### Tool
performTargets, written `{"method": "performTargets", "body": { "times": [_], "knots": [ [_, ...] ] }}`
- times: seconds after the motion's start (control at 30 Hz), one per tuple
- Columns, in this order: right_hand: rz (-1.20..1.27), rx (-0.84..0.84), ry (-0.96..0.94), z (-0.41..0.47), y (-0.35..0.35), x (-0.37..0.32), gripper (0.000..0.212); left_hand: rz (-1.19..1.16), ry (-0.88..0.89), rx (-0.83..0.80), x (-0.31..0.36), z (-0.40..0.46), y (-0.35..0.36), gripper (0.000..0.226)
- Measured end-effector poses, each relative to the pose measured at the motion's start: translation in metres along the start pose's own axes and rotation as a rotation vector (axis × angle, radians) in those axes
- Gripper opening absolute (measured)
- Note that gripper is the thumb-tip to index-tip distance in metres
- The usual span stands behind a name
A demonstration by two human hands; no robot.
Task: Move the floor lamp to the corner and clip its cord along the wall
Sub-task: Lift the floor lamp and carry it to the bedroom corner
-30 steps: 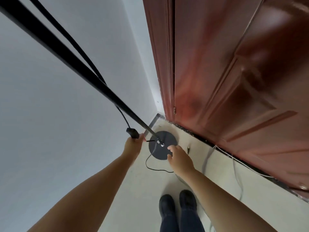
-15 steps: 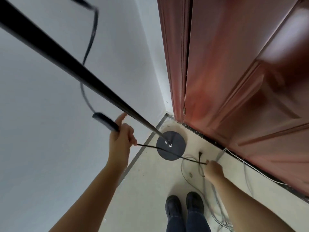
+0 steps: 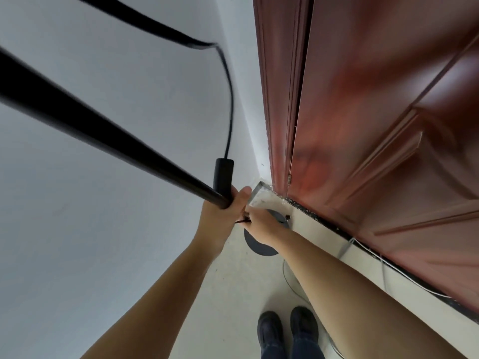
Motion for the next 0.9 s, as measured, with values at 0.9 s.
{"method": "performTargets", "body": {
  "times": [0.9],
  "knots": [
    [-0.586,-0.449,-0.288,-0.313,0.183,-0.15,0.032,-0.247,0.051,0.646,0.152,-0.364,-0.179,0.047]
  ]
}}
Point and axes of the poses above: each hand's wrist, its own z-axis towards the middle knuckle, its own y-axis out of the palm, x = y × z, the point moved 2 cm from there along z, towards the middle knuckle, and after that the axes turned 12 degrees about y, right-handed, at the moved point
